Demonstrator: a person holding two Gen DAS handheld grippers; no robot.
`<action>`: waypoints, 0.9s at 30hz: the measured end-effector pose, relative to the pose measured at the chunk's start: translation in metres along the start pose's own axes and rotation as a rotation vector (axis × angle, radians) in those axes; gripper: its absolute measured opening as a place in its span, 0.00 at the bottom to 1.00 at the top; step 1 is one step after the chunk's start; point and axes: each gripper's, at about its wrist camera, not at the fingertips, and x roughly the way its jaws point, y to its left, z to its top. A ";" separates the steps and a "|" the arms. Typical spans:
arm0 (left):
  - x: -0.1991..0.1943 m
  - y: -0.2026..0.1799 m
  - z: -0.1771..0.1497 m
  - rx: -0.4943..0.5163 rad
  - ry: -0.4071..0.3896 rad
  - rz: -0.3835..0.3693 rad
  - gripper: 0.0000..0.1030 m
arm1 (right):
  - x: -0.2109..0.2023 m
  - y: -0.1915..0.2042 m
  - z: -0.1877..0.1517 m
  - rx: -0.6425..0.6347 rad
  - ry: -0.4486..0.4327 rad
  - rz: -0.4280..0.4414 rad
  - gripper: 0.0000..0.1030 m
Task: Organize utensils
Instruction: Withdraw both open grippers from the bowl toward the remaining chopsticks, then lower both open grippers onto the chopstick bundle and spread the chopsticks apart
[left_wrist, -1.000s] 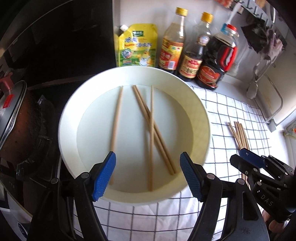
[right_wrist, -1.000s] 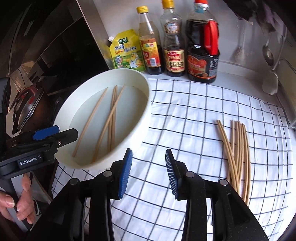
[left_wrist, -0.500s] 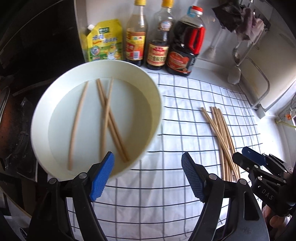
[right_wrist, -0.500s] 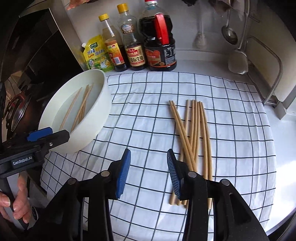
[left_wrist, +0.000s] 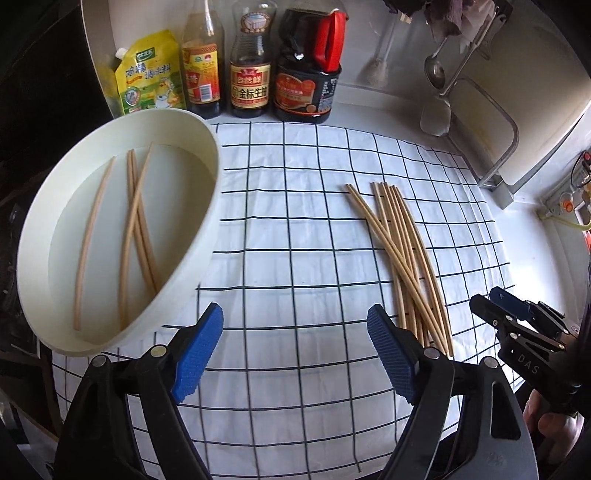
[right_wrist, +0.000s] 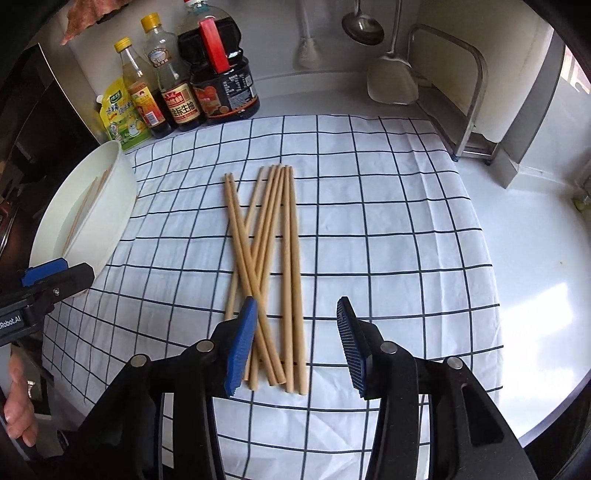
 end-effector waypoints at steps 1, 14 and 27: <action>0.003 -0.003 0.000 0.001 0.004 0.001 0.77 | 0.002 -0.003 -0.001 0.002 0.003 -0.003 0.42; 0.036 -0.037 0.000 -0.002 0.028 0.012 0.79 | 0.034 -0.013 0.002 -0.083 0.005 -0.002 0.46; 0.065 -0.044 -0.002 -0.069 0.055 0.027 0.79 | 0.065 -0.021 0.009 -0.073 0.026 0.002 0.46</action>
